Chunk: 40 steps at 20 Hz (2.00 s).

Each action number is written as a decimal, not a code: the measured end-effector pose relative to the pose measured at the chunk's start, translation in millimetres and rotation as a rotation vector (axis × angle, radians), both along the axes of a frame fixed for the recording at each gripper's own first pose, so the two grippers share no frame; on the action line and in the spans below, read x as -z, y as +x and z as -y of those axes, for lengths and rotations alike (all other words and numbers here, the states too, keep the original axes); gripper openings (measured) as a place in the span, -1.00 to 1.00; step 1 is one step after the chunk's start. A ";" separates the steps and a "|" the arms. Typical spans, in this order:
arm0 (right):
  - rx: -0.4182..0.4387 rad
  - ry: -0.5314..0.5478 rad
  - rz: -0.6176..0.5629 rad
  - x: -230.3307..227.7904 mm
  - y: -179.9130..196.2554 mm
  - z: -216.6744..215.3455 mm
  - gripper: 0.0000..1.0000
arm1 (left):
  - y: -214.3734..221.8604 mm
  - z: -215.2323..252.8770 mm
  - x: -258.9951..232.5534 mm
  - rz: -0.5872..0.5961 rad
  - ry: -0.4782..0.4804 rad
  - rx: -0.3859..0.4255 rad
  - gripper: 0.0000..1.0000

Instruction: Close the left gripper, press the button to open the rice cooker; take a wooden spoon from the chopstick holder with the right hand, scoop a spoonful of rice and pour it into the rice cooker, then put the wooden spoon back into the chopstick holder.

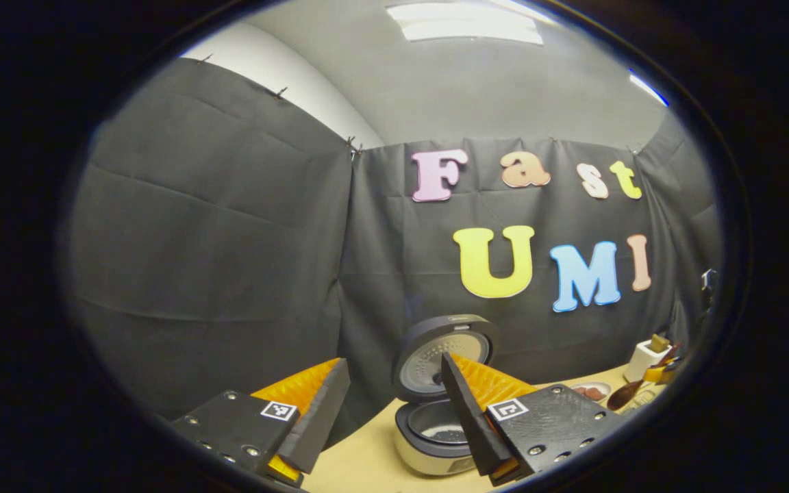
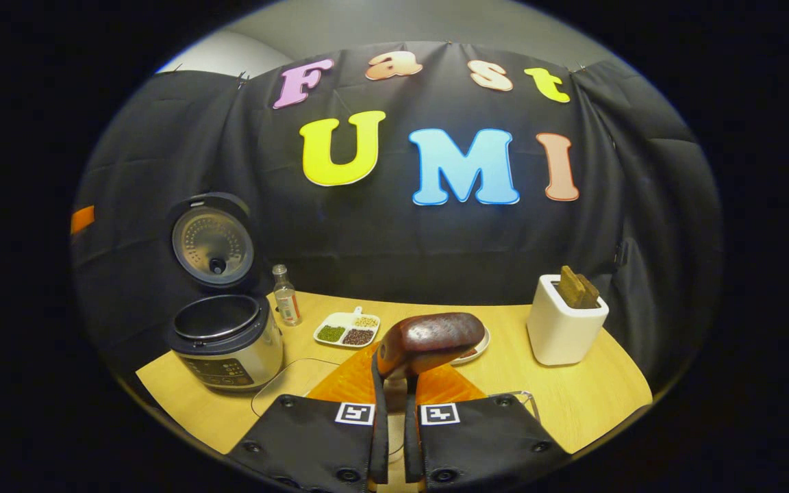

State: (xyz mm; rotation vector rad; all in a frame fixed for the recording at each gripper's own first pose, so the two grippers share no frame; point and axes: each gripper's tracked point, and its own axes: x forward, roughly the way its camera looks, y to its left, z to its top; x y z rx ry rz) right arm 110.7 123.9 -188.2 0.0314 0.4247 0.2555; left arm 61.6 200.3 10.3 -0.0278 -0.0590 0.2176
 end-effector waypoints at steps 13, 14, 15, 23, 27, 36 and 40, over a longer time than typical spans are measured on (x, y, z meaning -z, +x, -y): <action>-0.097 -0.091 -0.150 77.5 0.2 -65.3 -0.79 | 20.5 -35.1 17.2 -0.029 0.006 -0.003 0.75; -0.106 -0.102 -0.163 82.8 -0.3 -67.5 -0.80 | 20.5 -38.0 18.0 -0.030 0.005 -0.007 0.70; -0.117 -0.112 -0.176 89.5 -2.7 -72.1 -0.79 | 20.4 -39.3 18.8 -0.031 0.005 -0.011 0.70; -0.149 -0.010 -0.231 93.2 -8.2 -93.7 -0.79 | 15.8 -45.4 19.6 -0.033 -0.013 -0.035 0.66; -0.115 0.175 -0.330 95.7 -12.2 -96.4 -0.79 | 12.8 -41.4 13.9 -0.023 0.002 -0.036 0.66; 0.148 0.700 -0.584 120.8 -3.3 -55.9 -0.79 | 2.8 -32.8 -3.9 -0.007 0.026 -0.042 0.66; 0.205 0.880 -0.604 112.1 0.5 -42.2 -0.80 | 0.5 -27.1 -9.2 -0.001 0.041 -0.042 0.66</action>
